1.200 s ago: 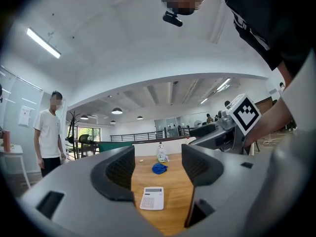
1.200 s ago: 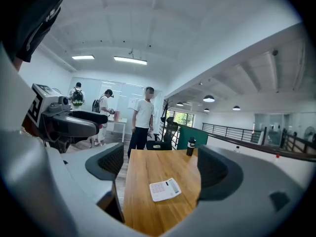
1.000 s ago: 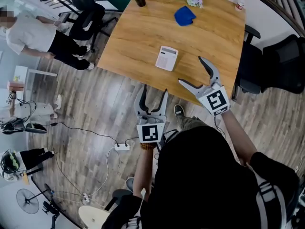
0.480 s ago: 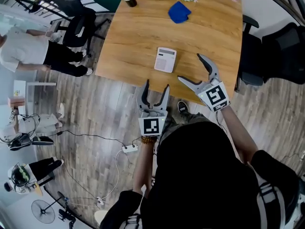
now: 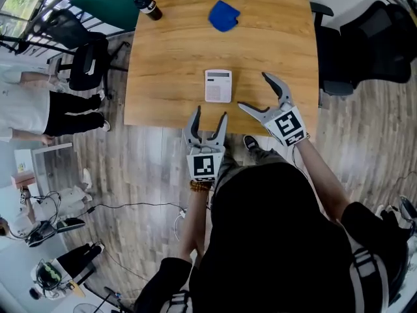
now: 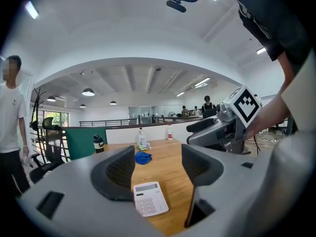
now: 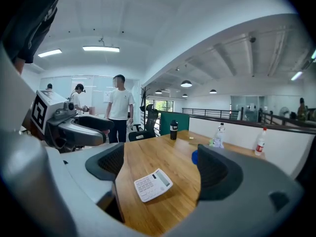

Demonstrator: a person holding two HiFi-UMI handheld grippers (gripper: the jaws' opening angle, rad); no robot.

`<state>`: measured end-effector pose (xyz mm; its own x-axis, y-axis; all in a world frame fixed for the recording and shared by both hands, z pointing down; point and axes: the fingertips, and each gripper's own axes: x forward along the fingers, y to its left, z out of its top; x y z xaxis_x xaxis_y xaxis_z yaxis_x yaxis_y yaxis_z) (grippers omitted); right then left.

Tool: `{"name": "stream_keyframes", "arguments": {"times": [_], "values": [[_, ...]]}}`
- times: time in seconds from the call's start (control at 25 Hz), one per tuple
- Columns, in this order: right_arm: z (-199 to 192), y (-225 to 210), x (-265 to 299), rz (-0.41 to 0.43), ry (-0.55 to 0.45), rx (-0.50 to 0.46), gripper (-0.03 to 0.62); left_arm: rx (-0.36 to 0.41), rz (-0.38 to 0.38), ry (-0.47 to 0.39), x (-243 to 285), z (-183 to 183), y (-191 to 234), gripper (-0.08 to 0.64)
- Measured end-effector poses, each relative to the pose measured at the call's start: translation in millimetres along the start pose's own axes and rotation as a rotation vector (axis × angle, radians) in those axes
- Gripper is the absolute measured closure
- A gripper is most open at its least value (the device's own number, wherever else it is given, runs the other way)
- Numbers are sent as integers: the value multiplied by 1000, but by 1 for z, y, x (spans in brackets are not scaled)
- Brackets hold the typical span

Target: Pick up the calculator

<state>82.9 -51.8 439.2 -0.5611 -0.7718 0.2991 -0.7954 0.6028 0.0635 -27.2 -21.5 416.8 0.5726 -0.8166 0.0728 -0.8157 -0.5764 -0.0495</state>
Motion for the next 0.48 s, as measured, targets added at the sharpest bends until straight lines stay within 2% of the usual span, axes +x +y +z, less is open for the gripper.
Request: {"name": "stream_keyframes", "arguments": {"times": [0.48], "values": [[-21, 21, 45, -160, 72, 72, 130, -16, -138, 27, -7, -24, 78, 259]]}}
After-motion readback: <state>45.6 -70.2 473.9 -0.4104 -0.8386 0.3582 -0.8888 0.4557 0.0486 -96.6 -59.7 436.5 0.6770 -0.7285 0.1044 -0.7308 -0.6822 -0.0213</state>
